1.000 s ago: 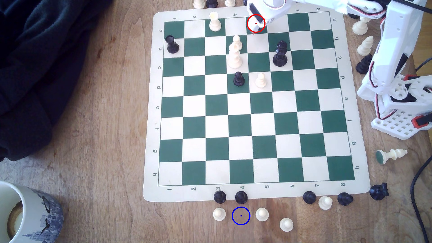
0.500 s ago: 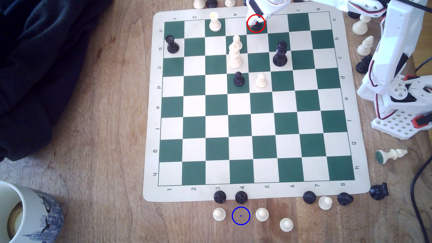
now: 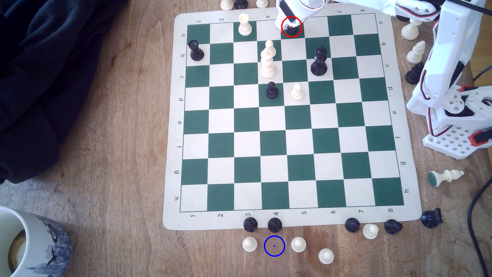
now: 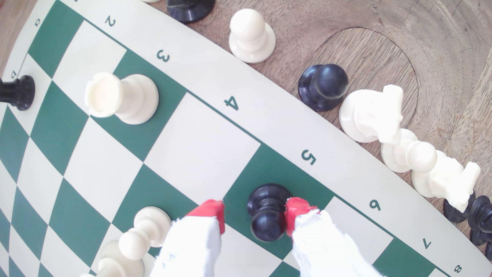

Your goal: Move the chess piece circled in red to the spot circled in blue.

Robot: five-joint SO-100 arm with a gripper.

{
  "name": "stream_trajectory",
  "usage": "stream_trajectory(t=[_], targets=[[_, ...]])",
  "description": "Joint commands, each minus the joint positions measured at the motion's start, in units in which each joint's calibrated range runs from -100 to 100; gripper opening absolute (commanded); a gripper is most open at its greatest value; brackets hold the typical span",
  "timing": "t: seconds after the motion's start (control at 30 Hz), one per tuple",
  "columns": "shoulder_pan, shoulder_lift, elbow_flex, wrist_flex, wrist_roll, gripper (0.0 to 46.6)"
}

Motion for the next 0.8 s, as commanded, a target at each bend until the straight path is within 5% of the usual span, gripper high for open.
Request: stream_trajectory(t=[0.0, 0.4, 0.77], targets=[[-0.45, -5.11, -4.8, -0.58, -0.2, 11.9], [-0.52, -5.88, -4.53, -0.58, -0.1, 1.5], [-0.45, -14.28, -7.43, 5.97, 0.49, 0.3]])
